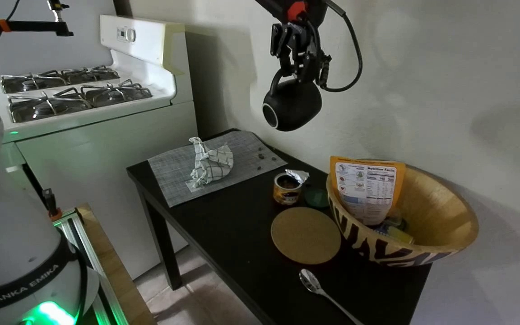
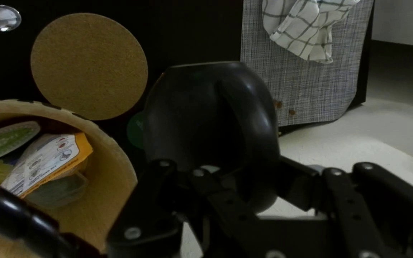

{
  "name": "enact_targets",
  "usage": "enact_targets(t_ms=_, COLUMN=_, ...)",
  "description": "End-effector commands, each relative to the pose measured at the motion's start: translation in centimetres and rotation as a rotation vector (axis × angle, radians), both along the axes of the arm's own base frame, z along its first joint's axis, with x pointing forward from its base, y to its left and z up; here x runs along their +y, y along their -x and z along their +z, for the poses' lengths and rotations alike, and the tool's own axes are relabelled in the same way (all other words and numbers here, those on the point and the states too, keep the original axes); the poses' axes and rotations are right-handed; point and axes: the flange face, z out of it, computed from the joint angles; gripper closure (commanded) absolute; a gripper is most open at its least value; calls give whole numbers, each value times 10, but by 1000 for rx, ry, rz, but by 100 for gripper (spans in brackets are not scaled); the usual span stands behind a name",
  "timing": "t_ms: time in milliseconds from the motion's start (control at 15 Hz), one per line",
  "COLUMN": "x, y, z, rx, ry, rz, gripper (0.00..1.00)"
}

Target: Put the mug inside the bowl

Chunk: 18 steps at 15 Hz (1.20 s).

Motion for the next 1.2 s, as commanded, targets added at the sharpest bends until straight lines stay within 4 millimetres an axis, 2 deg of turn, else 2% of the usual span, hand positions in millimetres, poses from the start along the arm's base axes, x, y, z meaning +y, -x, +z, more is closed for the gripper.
enact_targets(t_ms=0, x=0, y=-2, z=-2, rx=6, ry=0, rz=1, gripper=100)
enact_targets(t_ms=133, x=-4, y=-10, z=-8, rx=-1, ry=19, rz=-22, gripper=100)
enact_targets(t_ms=600, x=-43, y=-64, z=-34, rx=-80, ry=35, rz=-286, gripper=100)
enact_targets(t_ms=933, x=-85, y=-97, z=-41, rx=-128, ry=18, rz=-535, gripper=100)
enact_targets(t_ms=1133, x=-114, y=-110, z=-58, rx=-137, ry=46, rz=-669, gripper=100)
